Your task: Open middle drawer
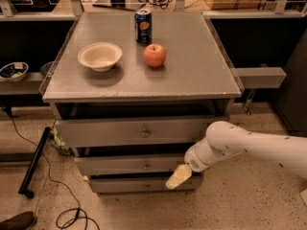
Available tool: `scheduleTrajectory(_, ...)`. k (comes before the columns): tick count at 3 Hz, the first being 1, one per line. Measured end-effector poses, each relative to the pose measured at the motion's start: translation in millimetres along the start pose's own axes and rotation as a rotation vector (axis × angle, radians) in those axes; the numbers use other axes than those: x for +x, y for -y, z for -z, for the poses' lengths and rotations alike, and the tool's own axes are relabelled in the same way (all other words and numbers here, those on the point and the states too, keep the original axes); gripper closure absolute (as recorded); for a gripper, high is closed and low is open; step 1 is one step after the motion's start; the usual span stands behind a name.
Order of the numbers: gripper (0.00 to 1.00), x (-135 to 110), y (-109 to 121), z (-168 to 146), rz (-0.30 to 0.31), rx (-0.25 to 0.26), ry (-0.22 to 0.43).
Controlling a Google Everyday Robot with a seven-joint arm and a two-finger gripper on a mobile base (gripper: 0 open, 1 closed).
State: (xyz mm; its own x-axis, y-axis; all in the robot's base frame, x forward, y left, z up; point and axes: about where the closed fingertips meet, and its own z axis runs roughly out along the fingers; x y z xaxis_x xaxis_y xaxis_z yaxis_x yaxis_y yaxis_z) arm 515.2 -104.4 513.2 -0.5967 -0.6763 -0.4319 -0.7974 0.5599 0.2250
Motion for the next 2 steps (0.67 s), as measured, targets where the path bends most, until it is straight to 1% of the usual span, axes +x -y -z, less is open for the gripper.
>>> scheduleTrajectory(1,0.0,-3.6,8.9,-13.9,0.019,-0.051,0.015)
scheduleTrajectory(2,0.0,-18.5,22.0,-35.3,0.04,-0.102,0.051)
